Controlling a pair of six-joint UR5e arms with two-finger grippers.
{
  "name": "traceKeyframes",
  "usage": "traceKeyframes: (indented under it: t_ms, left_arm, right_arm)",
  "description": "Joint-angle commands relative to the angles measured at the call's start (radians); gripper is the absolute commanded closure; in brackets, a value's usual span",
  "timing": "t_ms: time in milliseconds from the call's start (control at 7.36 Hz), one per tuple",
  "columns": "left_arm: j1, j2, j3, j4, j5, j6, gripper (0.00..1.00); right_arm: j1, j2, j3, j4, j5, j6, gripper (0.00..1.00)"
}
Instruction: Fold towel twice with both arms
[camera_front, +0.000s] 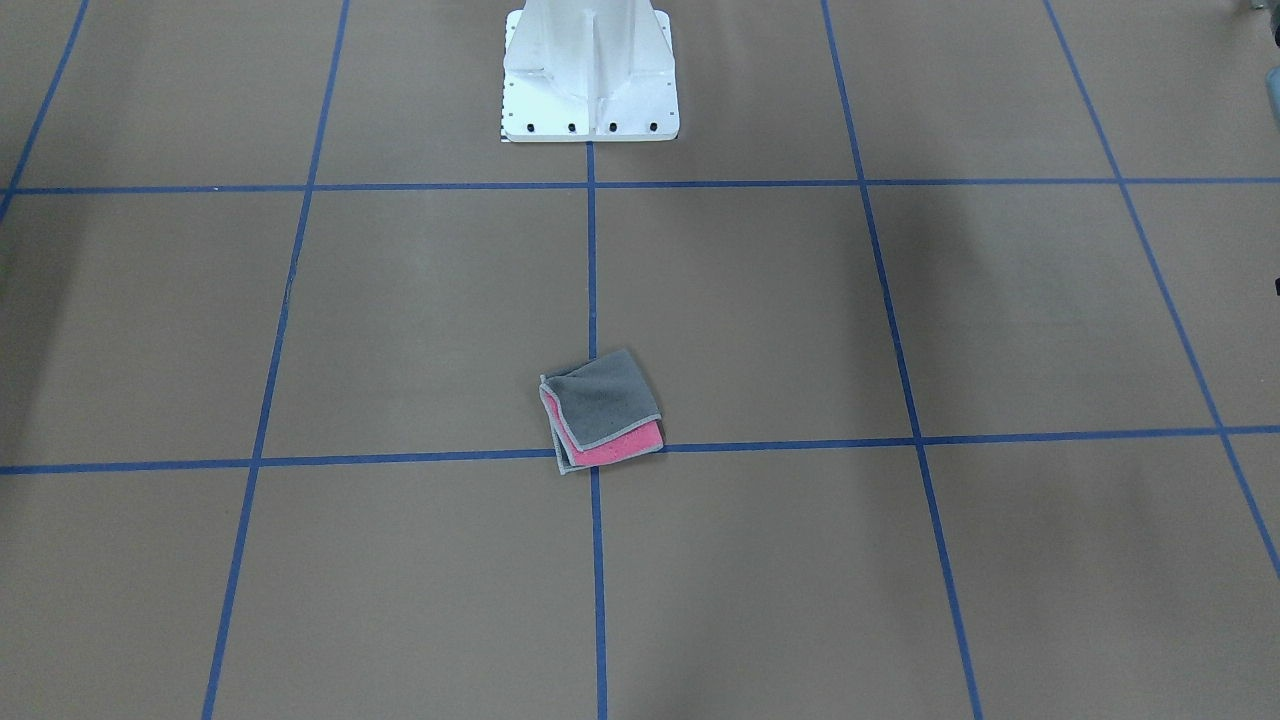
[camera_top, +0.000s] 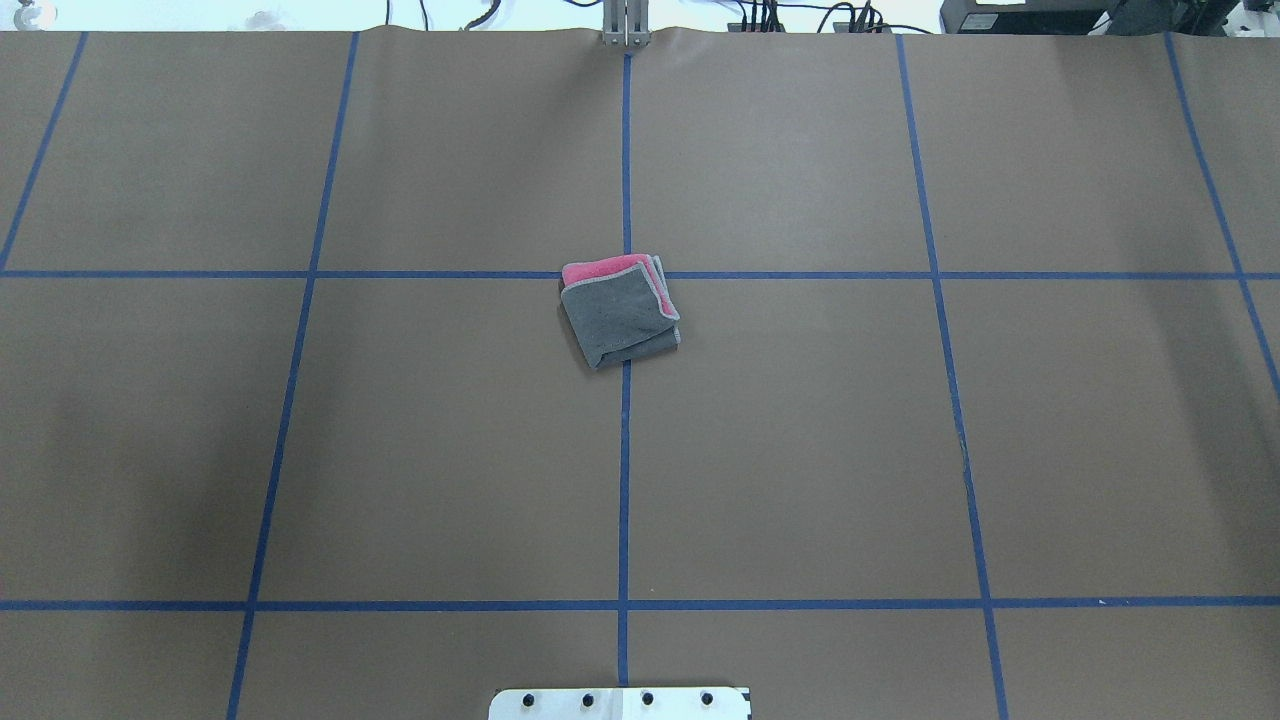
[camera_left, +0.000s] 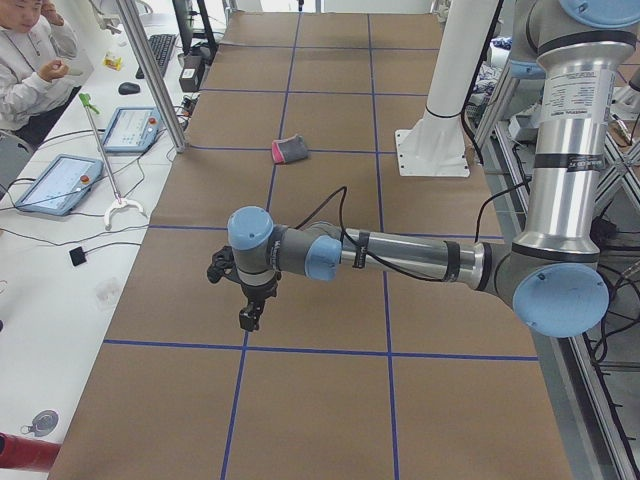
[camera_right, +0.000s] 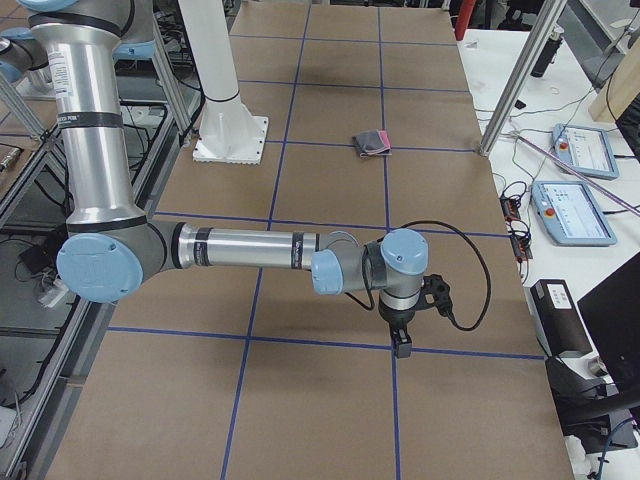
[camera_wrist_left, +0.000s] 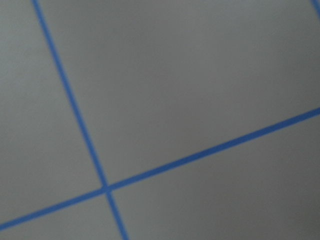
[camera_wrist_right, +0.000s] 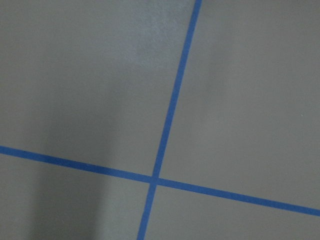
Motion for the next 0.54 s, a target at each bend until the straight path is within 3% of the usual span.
traceKeyframes:
  t_ms: [0, 408]
  left_arm:
    - [-0.061, 0.006, -0.01, 0.154, -0.001, 0.109, 0.0]
    - [-0.081, 0.006, -0.01, 0.219, -0.007, 0.017, 0.0]
  right_arm:
    - [0.003, -0.007, 0.002, 0.001, 0.002, -0.002, 0.0]
    - [0.003, -0.008, 0.001, 0.001, -0.002, -0.001, 0.0]
